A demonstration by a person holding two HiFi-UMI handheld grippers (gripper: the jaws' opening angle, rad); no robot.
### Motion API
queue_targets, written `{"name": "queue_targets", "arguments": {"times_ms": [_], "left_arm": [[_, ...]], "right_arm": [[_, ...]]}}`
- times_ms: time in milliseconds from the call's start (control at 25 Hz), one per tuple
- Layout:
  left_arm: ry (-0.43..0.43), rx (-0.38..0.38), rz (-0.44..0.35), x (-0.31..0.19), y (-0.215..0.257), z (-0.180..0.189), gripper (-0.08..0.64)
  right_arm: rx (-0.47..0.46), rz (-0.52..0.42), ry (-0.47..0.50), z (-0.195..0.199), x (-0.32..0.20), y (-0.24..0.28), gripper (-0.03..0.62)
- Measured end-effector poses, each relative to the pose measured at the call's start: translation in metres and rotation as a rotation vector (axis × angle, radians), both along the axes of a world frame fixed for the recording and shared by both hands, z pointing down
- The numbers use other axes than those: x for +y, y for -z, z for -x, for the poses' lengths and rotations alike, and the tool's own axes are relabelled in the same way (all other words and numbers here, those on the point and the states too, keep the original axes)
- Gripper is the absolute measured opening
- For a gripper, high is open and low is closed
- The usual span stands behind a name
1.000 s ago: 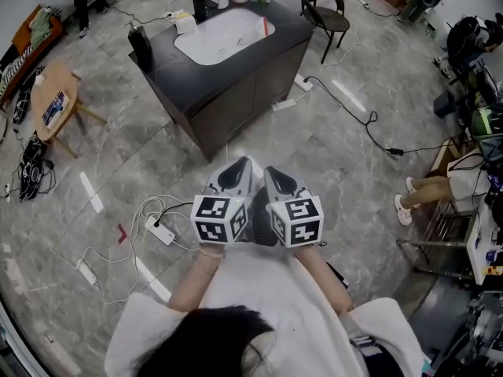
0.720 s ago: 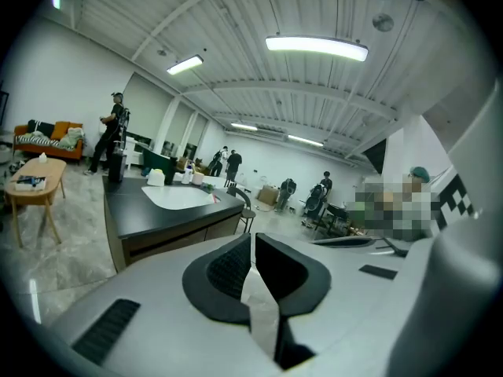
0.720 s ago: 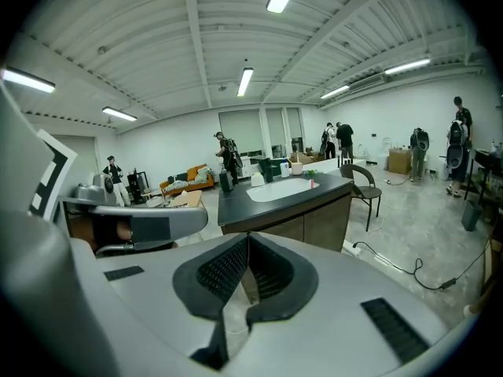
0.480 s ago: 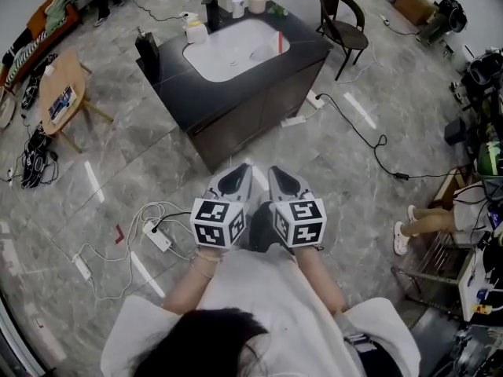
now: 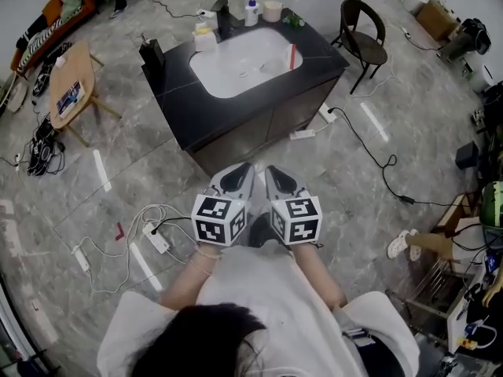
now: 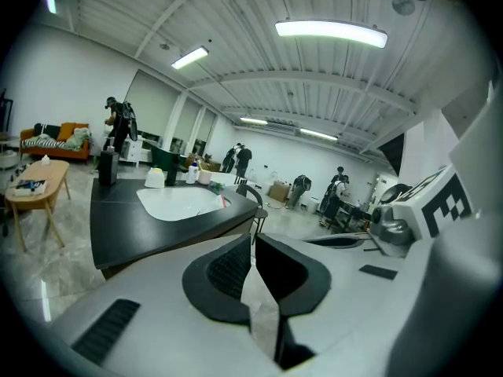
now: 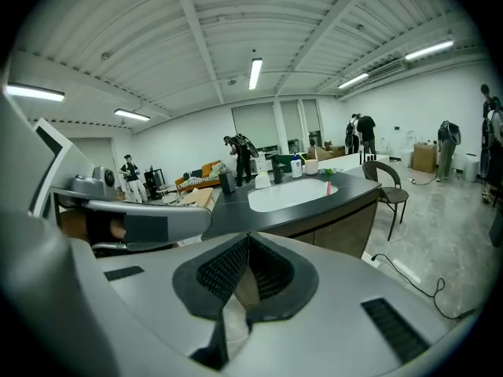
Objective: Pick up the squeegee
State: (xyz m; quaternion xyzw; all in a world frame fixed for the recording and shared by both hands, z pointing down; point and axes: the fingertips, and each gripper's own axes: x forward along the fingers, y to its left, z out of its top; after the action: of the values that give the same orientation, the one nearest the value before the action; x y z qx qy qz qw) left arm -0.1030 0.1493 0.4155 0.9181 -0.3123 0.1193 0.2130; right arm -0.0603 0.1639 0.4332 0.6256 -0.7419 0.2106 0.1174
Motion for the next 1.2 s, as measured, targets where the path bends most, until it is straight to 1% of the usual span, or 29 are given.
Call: {"name": "queue_targets", "arguments": {"times_ms": [280,440,560,720,960,1120,1200], "left_arm": [[0.03,-0.005,0.017,-0.043,-0.004,-0.042,0.04],[0.029,-0.009,0.005,-0.064,-0.002,-0.071,0.041],[0.037,0.002,0.009,-0.078,0.0,-0.09,0.04],[0.064,0.023,0.047,-0.092,-0.004,-0.103,0.04],[0.086,0.003,0.044,-0.109,-0.009,-0.12,0.04],[0.115,0.017,0.076,-0.117,-0.012,-0.127,0.041],[0.121,0.011,0.075,-0.12,-0.013,-0.129,0.04]], "right_arm": [[0.023,-0.033,0.029,-0.043,-0.056,0.009,0.028],[0.017,-0.019,0.056,-0.065,-0.073,0.005,0.028],[0.012,-0.021,0.066,-0.082,-0.086,0.005,0.028],[0.016,-0.019,0.096,-0.093,-0.101,0.004,0.029],[0.021,-0.037,0.113,-0.113,-0.115,0.006,0.029],[0.019,-0.038,0.125,-0.121,-0.12,0.006,0.029],[0.014,-0.049,0.121,-0.125,-0.123,0.008,0.029]]}}
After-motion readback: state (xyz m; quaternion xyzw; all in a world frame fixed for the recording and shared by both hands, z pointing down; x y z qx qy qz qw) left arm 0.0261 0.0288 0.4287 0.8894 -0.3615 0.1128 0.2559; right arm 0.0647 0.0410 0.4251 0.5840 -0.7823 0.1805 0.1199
